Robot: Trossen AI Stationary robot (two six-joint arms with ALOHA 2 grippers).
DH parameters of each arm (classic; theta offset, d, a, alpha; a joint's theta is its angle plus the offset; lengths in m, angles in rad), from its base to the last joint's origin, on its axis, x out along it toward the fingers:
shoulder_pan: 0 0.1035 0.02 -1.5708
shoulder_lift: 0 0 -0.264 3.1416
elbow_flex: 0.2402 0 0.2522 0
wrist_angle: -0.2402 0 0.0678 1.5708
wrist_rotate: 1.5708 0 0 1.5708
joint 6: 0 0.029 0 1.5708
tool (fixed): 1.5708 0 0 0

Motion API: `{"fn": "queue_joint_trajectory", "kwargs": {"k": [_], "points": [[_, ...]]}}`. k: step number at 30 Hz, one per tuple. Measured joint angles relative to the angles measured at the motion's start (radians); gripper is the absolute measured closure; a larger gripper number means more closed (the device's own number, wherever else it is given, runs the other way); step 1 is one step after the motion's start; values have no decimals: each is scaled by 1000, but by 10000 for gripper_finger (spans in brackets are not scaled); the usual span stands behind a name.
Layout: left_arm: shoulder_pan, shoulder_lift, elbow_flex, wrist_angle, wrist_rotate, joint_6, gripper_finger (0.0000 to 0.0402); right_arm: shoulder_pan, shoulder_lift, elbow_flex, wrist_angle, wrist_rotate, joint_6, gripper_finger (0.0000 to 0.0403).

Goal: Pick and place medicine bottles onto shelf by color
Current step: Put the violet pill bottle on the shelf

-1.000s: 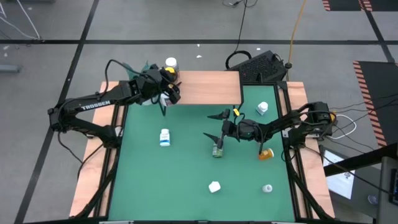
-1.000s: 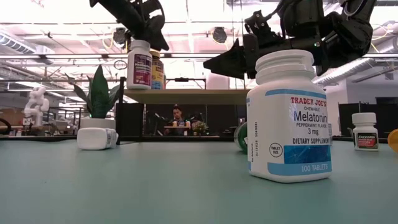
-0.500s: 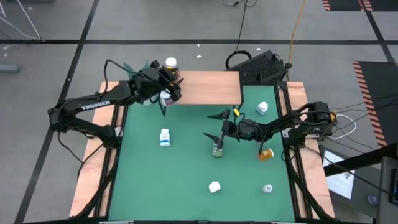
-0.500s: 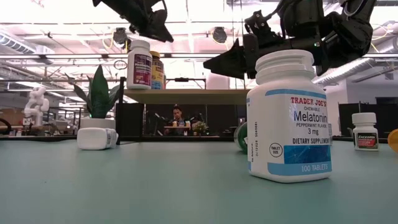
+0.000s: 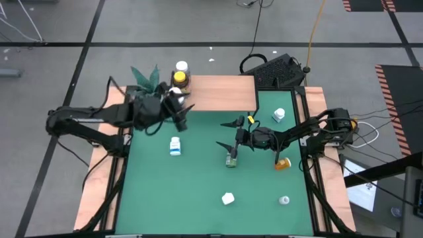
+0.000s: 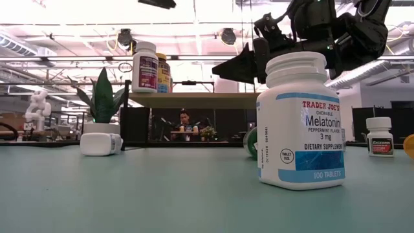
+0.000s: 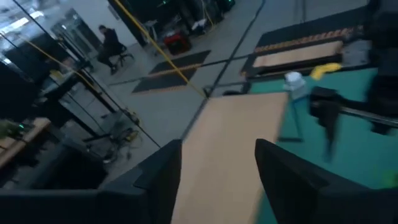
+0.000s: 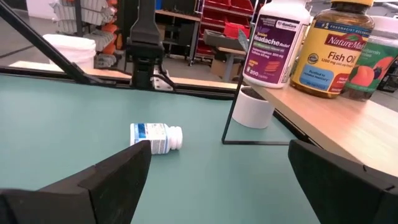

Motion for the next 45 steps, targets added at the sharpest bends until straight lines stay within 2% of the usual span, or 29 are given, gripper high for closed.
{"fn": "queue_joint_trajectory", "kwargs": {"k": [4,6,12,16,20,23,27,36,45], "points": [[-105,-17,-1,-85,-93,-108,229,0,0,0,0,0,6,28],[-148,-23,-1,-176,-143,-184,240,1,0,0,0,0,10,28],[-261,-23,-28,-491,-274,-556,281,2,0,0,-6,0,27,28],[-279,-23,-105,-529,-331,-718,305,2,0,0,5,0,28,28],[-253,-23,-196,-506,-370,-783,318,2,0,0,7,0,29,28],[-215,-23,-249,-438,-382,-778,326,2,0,0,11,0,29,28],[-150,-23,-295,-357,-380,-699,338,2,0,0,24,0,29,28],[-39,-23,-302,-274,-369,-610,361,2,0,0,23,0,29,28],[57,-23,-302,-126,-260,-463,365,2,0,0,23,0,28,28]]}}
